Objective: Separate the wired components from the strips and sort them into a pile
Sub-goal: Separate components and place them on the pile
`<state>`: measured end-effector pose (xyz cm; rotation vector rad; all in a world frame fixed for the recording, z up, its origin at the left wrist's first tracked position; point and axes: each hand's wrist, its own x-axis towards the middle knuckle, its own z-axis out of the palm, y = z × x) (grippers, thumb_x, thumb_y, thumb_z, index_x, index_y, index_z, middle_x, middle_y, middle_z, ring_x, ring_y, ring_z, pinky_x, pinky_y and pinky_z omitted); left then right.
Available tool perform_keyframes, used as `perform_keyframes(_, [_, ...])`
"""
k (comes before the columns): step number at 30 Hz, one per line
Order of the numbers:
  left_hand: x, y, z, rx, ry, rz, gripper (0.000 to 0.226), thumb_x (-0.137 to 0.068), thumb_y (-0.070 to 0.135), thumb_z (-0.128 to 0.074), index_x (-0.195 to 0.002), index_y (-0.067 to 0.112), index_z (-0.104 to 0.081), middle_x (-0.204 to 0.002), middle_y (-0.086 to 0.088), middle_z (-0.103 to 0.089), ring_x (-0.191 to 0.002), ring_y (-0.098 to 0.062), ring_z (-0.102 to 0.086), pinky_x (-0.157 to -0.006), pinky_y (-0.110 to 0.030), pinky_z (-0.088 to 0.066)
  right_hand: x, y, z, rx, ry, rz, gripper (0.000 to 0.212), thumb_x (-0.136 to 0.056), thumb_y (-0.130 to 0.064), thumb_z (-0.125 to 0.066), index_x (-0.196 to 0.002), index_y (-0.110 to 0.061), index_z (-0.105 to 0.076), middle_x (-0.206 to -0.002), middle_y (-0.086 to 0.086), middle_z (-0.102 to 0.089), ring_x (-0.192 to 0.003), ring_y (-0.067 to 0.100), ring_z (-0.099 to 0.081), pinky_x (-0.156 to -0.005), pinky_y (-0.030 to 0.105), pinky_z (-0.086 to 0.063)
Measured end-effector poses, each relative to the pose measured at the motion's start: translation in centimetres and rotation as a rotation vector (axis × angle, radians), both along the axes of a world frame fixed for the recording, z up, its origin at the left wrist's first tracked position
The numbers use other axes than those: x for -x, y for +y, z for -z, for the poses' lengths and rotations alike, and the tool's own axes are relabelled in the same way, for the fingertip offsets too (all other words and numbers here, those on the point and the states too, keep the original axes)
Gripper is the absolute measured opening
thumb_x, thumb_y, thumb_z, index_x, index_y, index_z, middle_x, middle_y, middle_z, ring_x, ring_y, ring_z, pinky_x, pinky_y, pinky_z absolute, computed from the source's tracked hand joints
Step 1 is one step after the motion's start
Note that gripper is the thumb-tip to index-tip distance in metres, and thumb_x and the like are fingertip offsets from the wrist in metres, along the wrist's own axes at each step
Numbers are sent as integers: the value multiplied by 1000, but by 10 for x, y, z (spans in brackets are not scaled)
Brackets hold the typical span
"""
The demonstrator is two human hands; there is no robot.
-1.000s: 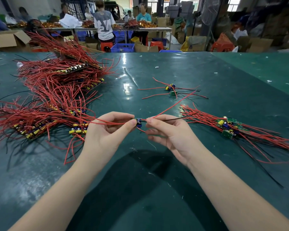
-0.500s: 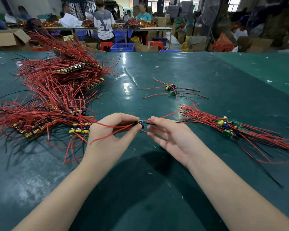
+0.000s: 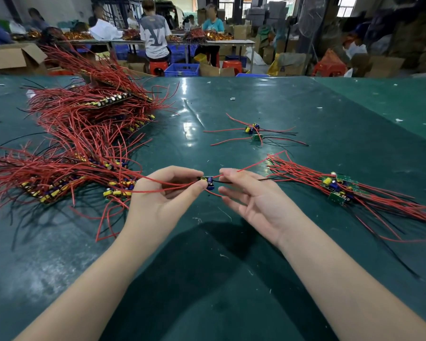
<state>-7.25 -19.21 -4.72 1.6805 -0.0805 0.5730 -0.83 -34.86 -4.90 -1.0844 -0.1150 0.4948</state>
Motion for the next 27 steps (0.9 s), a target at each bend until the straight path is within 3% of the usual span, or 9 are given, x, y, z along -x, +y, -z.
perform_keyframes(4, [-3, 3, 0, 119, 66, 7, 17, -73, 16, -73, -88, 7, -72, -80, -6, -75, -76, -16, -71, -74, -22, -55, -6, -4, -3, -70, -14, 66, 17, -61, -11, -75, -77, -8, -72, -72, 3, -70, -59, 10, -66, -57, 17, -53])
perform_keyframes(7, [-5, 6, 0, 286, 120, 24, 17, -70, 14, -73, -86, 7, -71, -80, -11, -73, -78, -22, -69, -80, -28, -56, -8, -7, -5, -89, -100, 26, 7, -63, -6, -73, -69, -7, -74, -68, 5, -70, -60, 13, -67, -59, 18, -54])
perform_keyframes(13, [-4, 10, -5, 539, 216, 98, 19, -68, 12, -69, -84, 2, -69, -78, -8, -74, -73, -15, -71, -71, -17, -55, -8, -10, -4, 10, -309, 49, 6, -67, -8, -74, -73, -8, -73, -70, 9, -70, -63, 21, -70, -60, 22, -55])
perform_keyframes(18, [-5, 13, -7, 624, 307, 98, 14, -66, 12, -69, -77, 4, -72, -76, -10, -74, -66, -12, -70, -62, -13, -54, -9, -13, -5, 176, -409, 60, 6, -80, 4, -70, -78, -2, -70, -68, 8, -71, -63, 21, -71, -61, 23, -56])
perform_keyframes(21, [-5, 13, -7, 633, 300, 115, 11, -65, 12, -69, -72, 6, -75, -77, -10, -74, -67, -12, -70, -61, -13, -53, -7, -13, -7, 178, -377, 62, 7, -82, 5, -68, -78, -1, -69, -68, 9, -71, -62, 21, -70, -60, 23, -56])
perform_keyframes(24, [-6, 16, -7, 645, 281, 97, 17, -66, 12, -68, -80, 3, -72, -78, -10, -74, -69, -12, -71, -63, -13, -54, -7, -13, -10, 65, -238, 58, 5, -86, -1, -65, -82, -2, -68, -69, 11, -70, -61, 21, -70, -57, 22, -55])
perform_keyframes(27, [-7, 20, -8, 668, 267, 80, 21, -66, 13, -69, -84, 2, -70, -79, -9, -74, -70, -12, -71, -64, -13, -54, -9, -16, -13, -38, -120, 66, 19, -92, -10, -59, -80, -6, -73, -71, 10, -70, -62, 17, -70, -56, 19, -55])
